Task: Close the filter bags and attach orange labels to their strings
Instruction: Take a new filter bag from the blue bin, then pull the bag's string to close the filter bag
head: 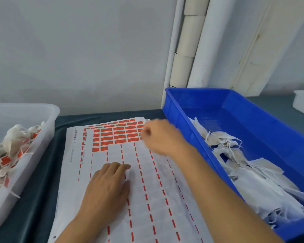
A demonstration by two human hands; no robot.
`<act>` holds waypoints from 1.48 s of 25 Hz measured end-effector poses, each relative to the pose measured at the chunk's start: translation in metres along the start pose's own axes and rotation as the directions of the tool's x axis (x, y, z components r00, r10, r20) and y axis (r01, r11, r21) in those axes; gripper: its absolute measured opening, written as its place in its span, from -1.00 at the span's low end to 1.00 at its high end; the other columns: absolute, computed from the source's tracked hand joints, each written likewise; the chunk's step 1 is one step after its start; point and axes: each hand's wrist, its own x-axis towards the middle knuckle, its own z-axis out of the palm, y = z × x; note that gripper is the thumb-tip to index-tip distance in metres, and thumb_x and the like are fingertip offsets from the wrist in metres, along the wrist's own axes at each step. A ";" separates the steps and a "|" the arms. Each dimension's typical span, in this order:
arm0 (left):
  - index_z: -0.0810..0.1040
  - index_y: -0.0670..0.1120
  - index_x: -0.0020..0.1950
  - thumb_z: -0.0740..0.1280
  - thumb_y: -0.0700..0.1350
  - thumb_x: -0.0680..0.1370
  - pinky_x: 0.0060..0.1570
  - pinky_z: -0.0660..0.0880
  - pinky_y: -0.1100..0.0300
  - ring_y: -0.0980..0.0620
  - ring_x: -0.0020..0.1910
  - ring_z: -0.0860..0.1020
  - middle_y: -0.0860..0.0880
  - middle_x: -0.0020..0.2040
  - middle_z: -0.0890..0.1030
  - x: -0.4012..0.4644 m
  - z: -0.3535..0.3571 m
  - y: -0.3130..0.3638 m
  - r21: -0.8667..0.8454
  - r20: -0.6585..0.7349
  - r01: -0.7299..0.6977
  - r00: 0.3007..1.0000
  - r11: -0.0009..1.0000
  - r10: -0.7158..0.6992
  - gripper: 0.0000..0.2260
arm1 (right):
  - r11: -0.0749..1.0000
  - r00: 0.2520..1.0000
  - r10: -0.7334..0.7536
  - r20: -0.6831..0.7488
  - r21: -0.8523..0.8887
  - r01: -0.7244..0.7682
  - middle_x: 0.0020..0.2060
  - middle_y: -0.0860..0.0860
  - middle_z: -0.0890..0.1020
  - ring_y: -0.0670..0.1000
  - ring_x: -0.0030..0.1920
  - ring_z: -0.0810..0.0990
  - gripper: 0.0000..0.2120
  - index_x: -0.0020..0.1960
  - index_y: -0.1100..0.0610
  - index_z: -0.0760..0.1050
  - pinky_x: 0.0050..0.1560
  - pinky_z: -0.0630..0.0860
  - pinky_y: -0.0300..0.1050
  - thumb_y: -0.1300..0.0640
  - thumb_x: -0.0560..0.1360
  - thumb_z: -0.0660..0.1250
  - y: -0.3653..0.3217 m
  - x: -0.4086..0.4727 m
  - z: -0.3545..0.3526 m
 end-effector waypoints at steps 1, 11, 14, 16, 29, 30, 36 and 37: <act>0.36 0.26 0.48 0.25 0.21 0.65 0.45 0.35 0.18 0.16 0.39 0.44 0.29 0.44 0.42 0.001 0.000 0.003 -0.018 0.011 0.000 1.000 1.000 0.001 -0.61 | 0.999 0.993 0.041 -0.111 -0.004 -0.041 -0.26 -0.02 0.61 -0.05 -0.27 0.61 -0.81 -0.08 0.06 0.56 -0.29 0.49 -0.20 0.03 0.66 0.28 0.011 0.008 -0.016; 0.30 0.32 0.46 0.21 0.23 0.65 0.47 0.31 0.22 0.21 0.42 0.38 0.35 0.47 0.35 -0.004 0.007 0.030 -0.121 0.048 -0.100 0.993 0.988 0.106 -0.62 | 0.885 0.856 0.460 -0.236 0.045 -0.464 0.28 0.15 0.61 0.20 0.23 0.57 -0.72 0.33 0.20 0.56 0.11 0.55 0.02 0.25 0.63 0.29 0.121 0.052 -0.049; 0.35 0.29 0.46 0.21 0.20 0.67 0.46 0.28 0.26 0.22 0.40 0.37 0.35 0.44 0.38 -0.006 0.012 0.026 -0.118 0.047 -0.116 0.991 0.986 0.123 -0.66 | 0.857 0.840 0.512 -0.178 0.032 -0.515 0.24 0.11 0.61 0.15 0.14 0.58 -0.73 0.30 0.18 0.57 -0.07 0.51 -0.04 0.11 0.64 0.37 0.134 0.064 -0.049; 0.36 0.29 0.45 0.20 0.19 0.67 0.47 0.29 0.26 0.22 0.39 0.37 0.35 0.43 0.39 -0.007 0.012 0.025 -0.122 0.051 -0.117 0.991 0.986 0.124 -0.66 | 0.822 0.810 0.555 -0.189 -0.025 -0.569 0.11 0.09 0.64 0.10 -0.05 0.55 -0.80 0.21 0.16 0.59 -0.24 0.45 -0.09 0.12 0.62 0.39 0.139 0.067 -0.048; 0.38 0.30 0.42 0.20 0.20 0.66 0.46 0.33 0.26 0.25 0.35 0.39 0.38 0.39 0.40 -0.006 0.009 0.025 -0.178 0.062 -0.095 0.992 0.979 0.107 -0.68 | 0.871 0.754 0.291 -0.589 -0.163 -0.463 -0.14 0.14 0.58 0.17 -0.15 0.53 -0.92 0.03 0.20 0.55 -0.23 0.39 0.01 0.32 0.56 0.36 0.108 0.066 -0.072; 0.38 0.31 0.41 0.21 0.19 0.66 0.45 0.36 0.26 0.27 0.33 0.40 0.38 0.38 0.41 -0.006 0.008 0.025 -0.192 0.069 -0.084 0.993 0.978 0.099 -0.69 | 0.890 0.754 0.224 -0.617 -0.186 -0.417 -0.08 0.17 0.61 0.19 -0.12 0.54 -0.90 0.07 0.21 0.55 -0.22 0.40 0.01 0.33 0.57 0.35 0.097 0.067 -0.079; 0.40 0.38 0.34 0.32 0.12 0.65 0.29 0.51 0.28 0.38 0.17 0.50 0.42 0.21 0.52 -0.001 -0.022 0.015 -0.484 0.021 0.116 0.992 0.867 -0.122 -0.71 | 0.963 0.761 -0.191 -0.620 -0.270 0.021 -0.06 0.13 0.66 0.14 -0.16 0.50 -0.86 0.06 0.18 0.58 -0.23 0.38 0.00 0.17 0.67 0.26 0.000 0.074 -0.073; 0.40 0.36 0.37 0.33 0.12 0.65 0.31 0.52 0.22 0.35 0.19 0.52 0.40 0.21 0.53 0.001 -0.029 0.009 -0.535 -0.019 0.134 0.985 0.834 -0.171 -0.69 | 0.969 0.776 -0.222 -0.590 -0.220 0.110 -0.07 0.11 0.67 0.13 -0.14 0.55 -0.84 0.06 0.17 0.60 -0.20 0.45 0.02 0.14 0.68 0.27 -0.017 0.072 -0.062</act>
